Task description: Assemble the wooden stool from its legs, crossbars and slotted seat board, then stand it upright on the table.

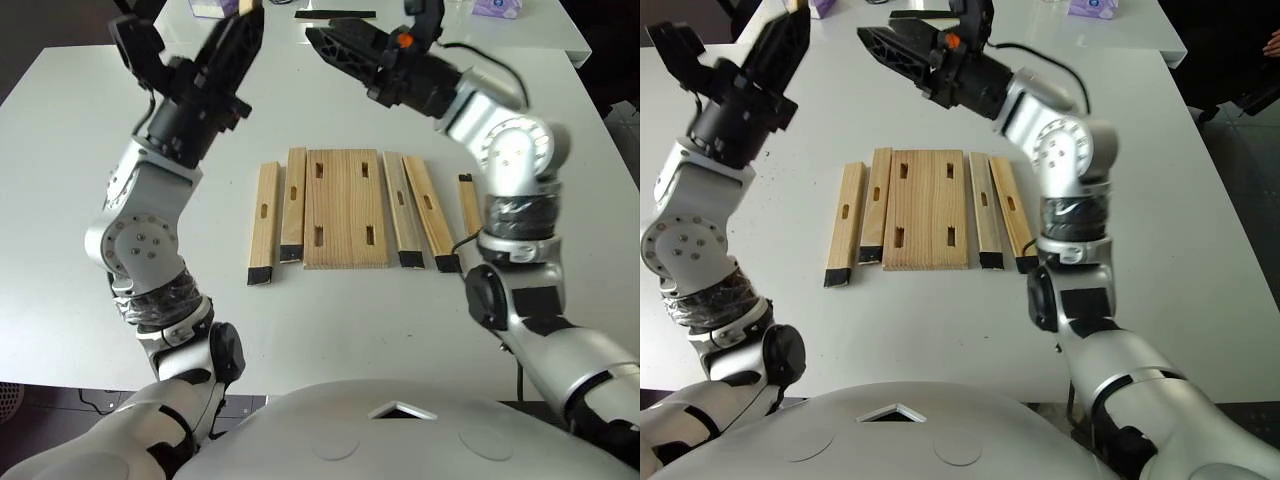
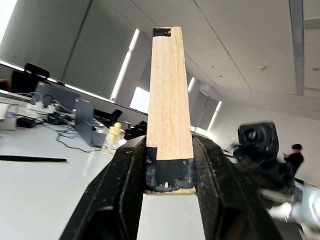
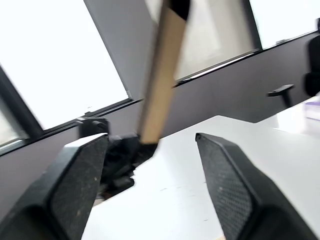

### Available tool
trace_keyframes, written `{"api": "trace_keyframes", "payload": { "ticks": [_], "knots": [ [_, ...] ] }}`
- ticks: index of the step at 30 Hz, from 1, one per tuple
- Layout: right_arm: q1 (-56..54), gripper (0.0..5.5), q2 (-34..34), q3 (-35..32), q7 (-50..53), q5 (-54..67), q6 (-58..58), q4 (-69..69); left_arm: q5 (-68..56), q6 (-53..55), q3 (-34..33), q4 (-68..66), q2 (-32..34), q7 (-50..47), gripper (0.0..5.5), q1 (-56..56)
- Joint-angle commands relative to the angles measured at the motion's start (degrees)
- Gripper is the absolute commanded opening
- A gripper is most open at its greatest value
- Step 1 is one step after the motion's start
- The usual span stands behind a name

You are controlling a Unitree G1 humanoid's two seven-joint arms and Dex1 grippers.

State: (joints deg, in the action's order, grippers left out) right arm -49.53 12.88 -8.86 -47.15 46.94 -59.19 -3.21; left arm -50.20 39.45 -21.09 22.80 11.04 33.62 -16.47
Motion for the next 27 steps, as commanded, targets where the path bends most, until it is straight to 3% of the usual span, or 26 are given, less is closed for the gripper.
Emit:
{"api": "trace_keyframes", "payload": {
  "ticks": [1, 13, 27],
  "knots": [
    [-4.0, 3.21, 6.0, -3.7, -3.5, 8.0, -10.2, -2.7, -1.6, -1.5, 4.5, 1.0, 3.5, 10.1, 1.33, 6.5],
    [-5.9, 3.21, 7.6, -2.8, -3.7, 10.9, -14.5, -4.0, -5.2, -4.3, 9.9, 4.6, 5.1, 14.3, 1.33, 11.5],
    [-3.5, 1.33, 7.7, -4.0, -4.7, 13.7, -13.3, -1.3, -6.8, -5.4, 11.7, 3.1, 5.3, 12.9, 1.33, 13.4]
  ]
}}
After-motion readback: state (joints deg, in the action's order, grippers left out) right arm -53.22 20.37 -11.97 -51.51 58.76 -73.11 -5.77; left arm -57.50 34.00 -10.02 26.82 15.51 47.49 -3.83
